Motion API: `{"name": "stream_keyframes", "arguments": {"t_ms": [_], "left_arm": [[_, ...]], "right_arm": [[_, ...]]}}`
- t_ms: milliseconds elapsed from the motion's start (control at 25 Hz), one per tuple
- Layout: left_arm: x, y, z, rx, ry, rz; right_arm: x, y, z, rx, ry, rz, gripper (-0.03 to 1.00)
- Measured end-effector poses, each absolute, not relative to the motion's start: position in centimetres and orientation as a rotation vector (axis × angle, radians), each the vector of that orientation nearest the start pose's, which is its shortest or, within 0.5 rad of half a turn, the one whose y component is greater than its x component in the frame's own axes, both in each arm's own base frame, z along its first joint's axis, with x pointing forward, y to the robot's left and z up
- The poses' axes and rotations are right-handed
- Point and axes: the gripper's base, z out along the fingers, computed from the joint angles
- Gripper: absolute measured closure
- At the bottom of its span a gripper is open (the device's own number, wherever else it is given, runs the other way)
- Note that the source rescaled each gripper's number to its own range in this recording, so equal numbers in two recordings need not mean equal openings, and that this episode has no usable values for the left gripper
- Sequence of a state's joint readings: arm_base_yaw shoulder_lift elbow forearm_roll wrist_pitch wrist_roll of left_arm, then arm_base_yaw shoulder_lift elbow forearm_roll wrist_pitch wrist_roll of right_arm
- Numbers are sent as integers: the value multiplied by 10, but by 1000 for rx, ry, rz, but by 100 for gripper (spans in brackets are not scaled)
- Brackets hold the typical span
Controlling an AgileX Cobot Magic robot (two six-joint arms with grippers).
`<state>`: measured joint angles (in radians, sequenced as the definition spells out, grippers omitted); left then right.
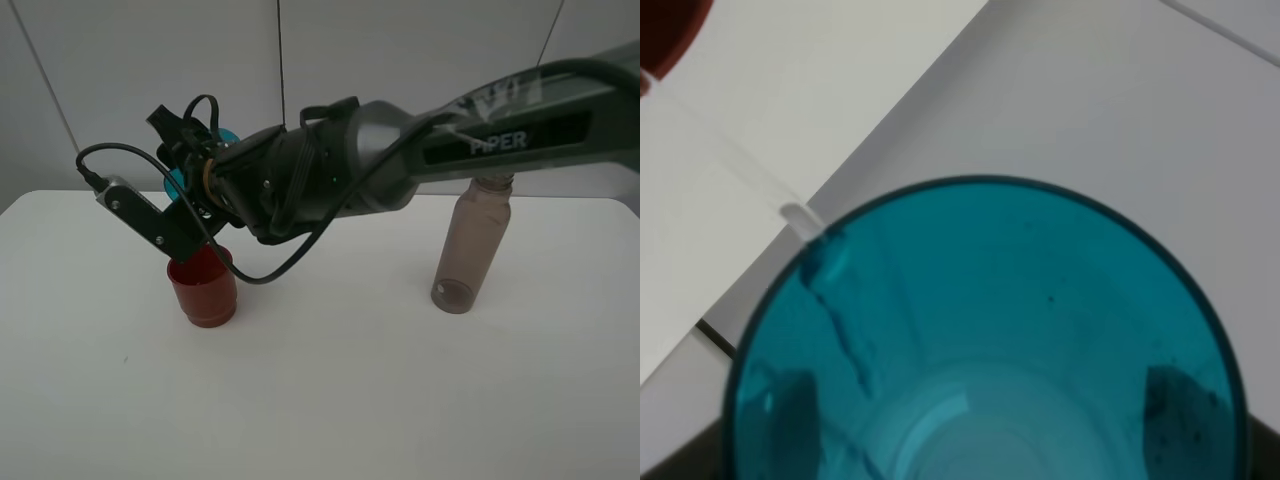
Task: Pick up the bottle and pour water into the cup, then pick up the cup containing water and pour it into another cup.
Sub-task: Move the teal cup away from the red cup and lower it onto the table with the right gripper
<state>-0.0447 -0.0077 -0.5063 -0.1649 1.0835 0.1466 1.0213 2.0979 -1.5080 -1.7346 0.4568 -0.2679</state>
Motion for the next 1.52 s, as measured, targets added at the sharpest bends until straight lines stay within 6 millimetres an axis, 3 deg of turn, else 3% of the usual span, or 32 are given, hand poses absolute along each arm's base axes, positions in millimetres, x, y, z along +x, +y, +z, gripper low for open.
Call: {"name": "stream_keyframes", "arguments": {"t_ms": [760, 1160, 1520], "left_arm": [[-9, -13, 278, 206, 2034, -134], [-9, -13, 278, 206, 2034, -134], [-9, -13, 278, 206, 2034, -134]], "right_arm": [[284, 390, 212, -2090, 381, -1078, 88], [284, 389, 212, -1927, 723, -865, 88], [284, 389, 215, -1634, 1132, -555, 88]]}}
